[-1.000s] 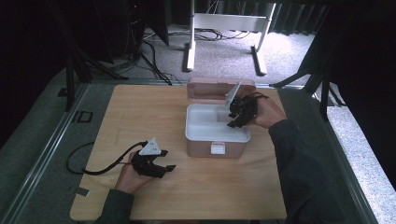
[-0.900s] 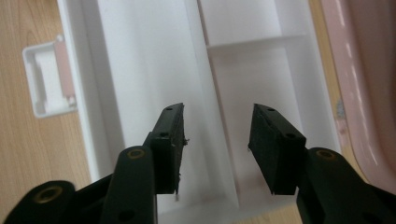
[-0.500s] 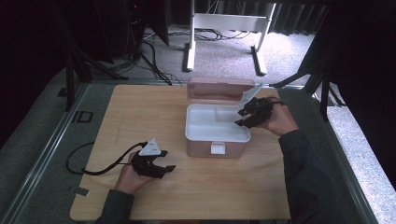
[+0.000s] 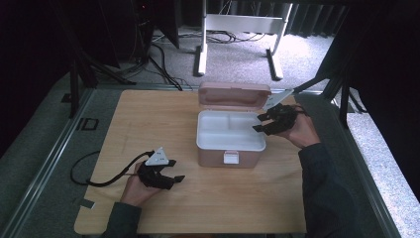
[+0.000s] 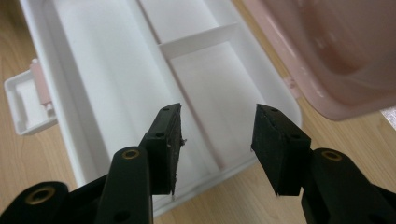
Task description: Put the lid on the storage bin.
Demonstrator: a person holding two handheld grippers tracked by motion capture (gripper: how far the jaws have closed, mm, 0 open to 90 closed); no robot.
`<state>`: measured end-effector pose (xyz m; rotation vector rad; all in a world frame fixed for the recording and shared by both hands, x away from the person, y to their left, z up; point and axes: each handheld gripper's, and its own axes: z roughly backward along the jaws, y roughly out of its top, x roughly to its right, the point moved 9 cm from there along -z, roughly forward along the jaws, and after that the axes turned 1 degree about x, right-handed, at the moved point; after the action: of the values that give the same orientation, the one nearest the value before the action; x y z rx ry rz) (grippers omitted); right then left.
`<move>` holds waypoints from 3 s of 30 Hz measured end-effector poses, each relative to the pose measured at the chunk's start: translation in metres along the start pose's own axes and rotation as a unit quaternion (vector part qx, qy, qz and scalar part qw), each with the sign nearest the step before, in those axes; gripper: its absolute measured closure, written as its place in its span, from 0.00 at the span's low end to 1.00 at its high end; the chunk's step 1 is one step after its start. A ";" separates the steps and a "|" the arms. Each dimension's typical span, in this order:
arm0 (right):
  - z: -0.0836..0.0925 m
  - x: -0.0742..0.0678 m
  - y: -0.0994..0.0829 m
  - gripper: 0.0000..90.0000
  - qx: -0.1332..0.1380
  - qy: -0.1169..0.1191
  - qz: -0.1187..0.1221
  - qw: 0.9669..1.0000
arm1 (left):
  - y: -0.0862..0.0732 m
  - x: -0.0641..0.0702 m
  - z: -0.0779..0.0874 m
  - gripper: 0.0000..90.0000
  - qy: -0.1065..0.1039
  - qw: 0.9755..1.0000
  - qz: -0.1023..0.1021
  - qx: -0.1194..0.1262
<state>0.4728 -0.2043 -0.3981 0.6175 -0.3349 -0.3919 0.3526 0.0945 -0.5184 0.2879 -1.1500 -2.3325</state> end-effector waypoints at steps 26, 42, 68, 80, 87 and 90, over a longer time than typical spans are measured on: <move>0.023 0.047 -0.021 0.50 0.092 -0.087 -0.137 0.982 | 0.001 0.002 -0.002 0.37 -0.002 1.000 -0.002 0.001; 0.031 0.084 -0.001 0.55 0.136 -0.128 -0.192 0.963 | 0.002 0.002 -0.002 0.37 -0.003 1.000 -0.002 0.002; 0.040 0.104 0.036 0.51 0.189 -0.109 -0.208 0.953 | 0.002 0.001 -0.002 0.37 -0.003 1.000 -0.003 0.002; 0.037 0.091 0.029 0.50 0.185 -0.087 -0.196 0.959 | 0.002 0.001 -0.001 0.37 -0.002 1.000 -0.003 0.001; 0.034 0.083 0.020 0.48 0.180 -0.083 -0.191 0.961 | 0.002 0.001 -0.001 0.37 -0.002 1.000 -0.002 0.002; 0.031 0.077 0.015 0.48 0.175 -0.079 -0.186 0.964 | 0.002 0.001 -0.001 0.37 -0.002 1.000 -0.002 0.002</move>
<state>0.5312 -0.2429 -0.3512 1.0051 -0.4474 -0.7540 0.3526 0.0923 -0.5177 0.2871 -1.1566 -2.3363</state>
